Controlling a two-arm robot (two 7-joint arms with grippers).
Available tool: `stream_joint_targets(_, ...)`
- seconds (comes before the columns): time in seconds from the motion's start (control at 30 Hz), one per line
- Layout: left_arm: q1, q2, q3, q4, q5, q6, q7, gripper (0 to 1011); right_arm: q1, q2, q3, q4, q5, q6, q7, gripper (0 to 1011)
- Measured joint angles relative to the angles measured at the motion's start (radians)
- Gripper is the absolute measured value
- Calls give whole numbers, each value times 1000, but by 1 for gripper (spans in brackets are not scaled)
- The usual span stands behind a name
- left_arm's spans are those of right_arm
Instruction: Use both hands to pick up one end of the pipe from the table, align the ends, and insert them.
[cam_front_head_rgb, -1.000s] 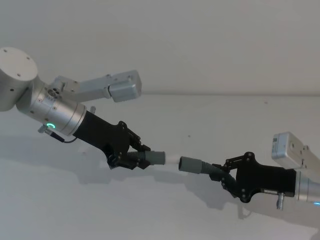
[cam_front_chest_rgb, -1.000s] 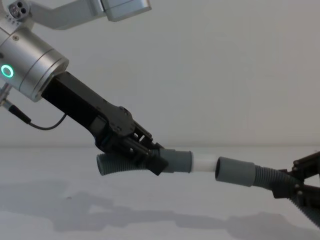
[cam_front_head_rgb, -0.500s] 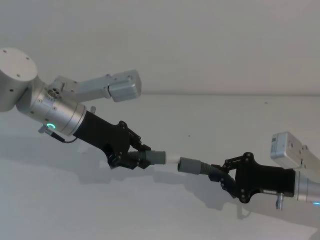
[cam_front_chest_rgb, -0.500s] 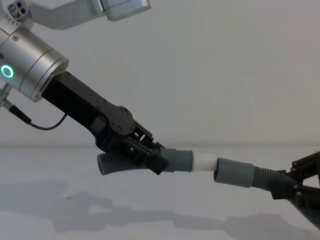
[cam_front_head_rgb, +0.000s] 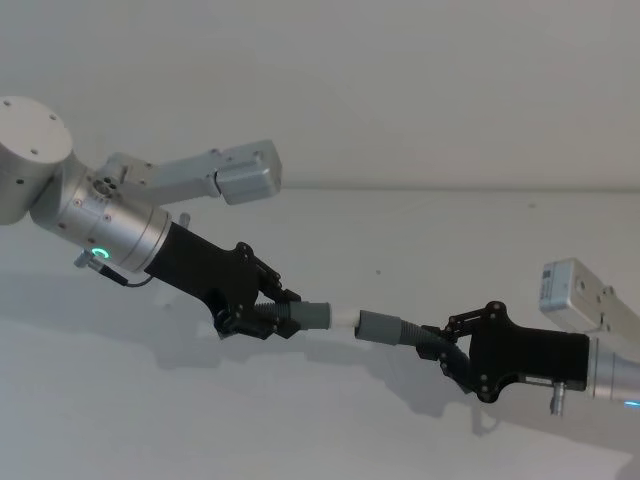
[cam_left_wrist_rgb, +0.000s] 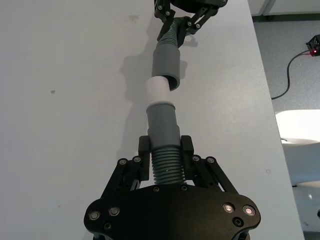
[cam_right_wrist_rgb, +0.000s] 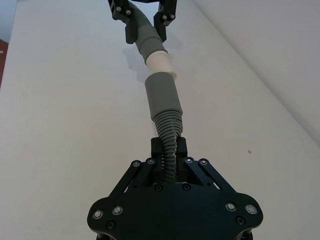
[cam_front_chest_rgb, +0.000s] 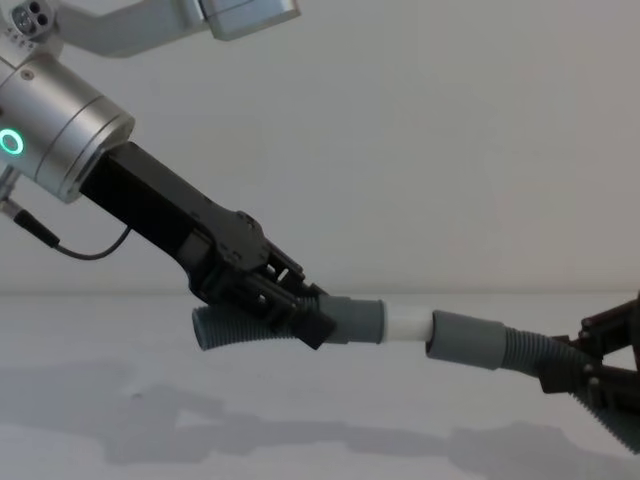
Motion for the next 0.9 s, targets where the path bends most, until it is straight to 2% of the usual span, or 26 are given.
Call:
stream_joint_targets(0.53,-1,13,7,-9,-12,7,14,346,14,0,-14,7,12,11,-4,134)
stream_joint_targets(0.9,-7,5,15,7,-20,-10,12,346,22,1,-23,9,16,15,-7,134)
